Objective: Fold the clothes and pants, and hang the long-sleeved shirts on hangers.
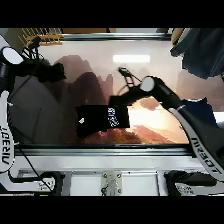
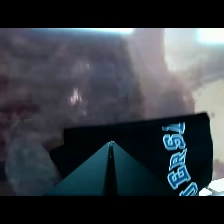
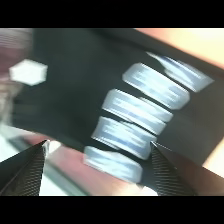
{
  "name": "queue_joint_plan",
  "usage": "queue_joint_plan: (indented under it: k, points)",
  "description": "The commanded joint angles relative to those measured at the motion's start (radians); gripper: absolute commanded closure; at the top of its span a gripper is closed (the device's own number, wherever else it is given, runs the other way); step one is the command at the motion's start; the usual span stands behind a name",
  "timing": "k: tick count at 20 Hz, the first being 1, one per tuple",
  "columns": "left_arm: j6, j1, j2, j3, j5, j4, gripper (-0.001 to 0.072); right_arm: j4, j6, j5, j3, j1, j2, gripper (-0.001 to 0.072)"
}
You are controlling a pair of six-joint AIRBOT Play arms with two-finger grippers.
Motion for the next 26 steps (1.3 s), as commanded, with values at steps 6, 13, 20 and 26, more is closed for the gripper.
queue_joint_plan:
  k: [6, 13, 20, 26]
  points:
    - [0.028, -0.130, 0.135, -0.328, 0.150, 0.008, 0.0701, 0.320, -0.186, -0.057, -0.354, -0.334, -0.087, -0.0005]
    - [0.027, -0.142, 0.135, -0.329, 0.159, -0.009, 0.0701, 0.624, -0.341, -0.138, -0.286, -0.118, -0.227, -0.0003]
    - [0.027, -0.142, 0.135, -0.329, 0.154, -0.009, 0.0701, 0.555, -0.405, -0.060, -0.166, -0.072, -0.218, 0.0701]
    - [0.027, -0.142, 0.135, -0.329, 0.152, -0.009, 0.0701, 0.121, -0.114, 0.057, -0.038, -0.432, 0.032, 0.0701]
